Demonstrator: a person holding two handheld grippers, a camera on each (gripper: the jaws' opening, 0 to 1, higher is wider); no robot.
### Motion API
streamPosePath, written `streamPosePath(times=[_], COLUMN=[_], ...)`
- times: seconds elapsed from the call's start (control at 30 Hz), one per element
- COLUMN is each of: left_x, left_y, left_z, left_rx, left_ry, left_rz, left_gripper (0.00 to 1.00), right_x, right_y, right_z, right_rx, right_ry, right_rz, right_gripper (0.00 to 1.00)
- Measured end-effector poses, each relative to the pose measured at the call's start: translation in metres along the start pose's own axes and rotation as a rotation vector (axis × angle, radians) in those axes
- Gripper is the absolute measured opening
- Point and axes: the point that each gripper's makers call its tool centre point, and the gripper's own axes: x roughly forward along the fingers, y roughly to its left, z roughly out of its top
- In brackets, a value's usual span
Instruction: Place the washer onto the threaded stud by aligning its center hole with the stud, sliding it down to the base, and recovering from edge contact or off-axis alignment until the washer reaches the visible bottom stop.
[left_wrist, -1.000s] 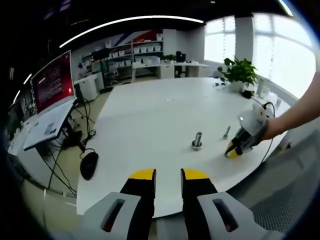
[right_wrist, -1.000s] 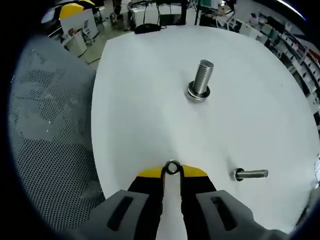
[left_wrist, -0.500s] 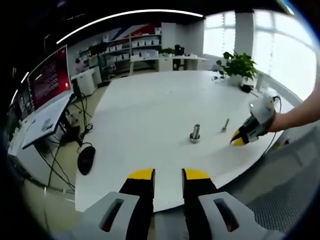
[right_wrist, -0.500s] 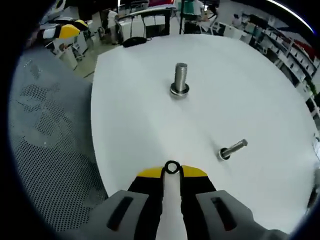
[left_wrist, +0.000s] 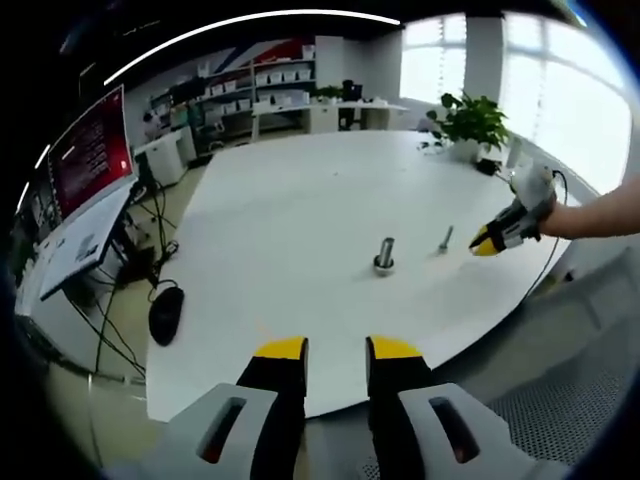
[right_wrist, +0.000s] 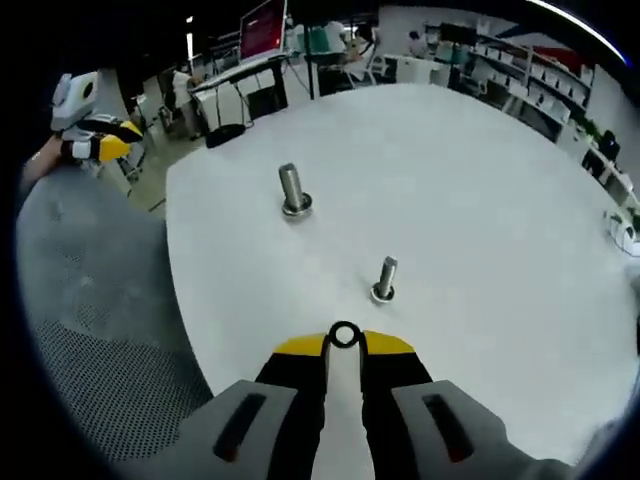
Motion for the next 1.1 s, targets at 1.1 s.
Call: streamPosePath(times=[1.1], left_x=[0.001], left_y=[-0.004], left_z=[0.000], left_rx=[0.004], left_ry=[0.002], left_rz=[-0.017], left_gripper=[0.19], right_x=[0.024], right_y=[-0.022], right_z=[0.034], right_rx=[-0.147], right_ry=[0.004], right_rz=[-0.021], right_gripper=[0.14])
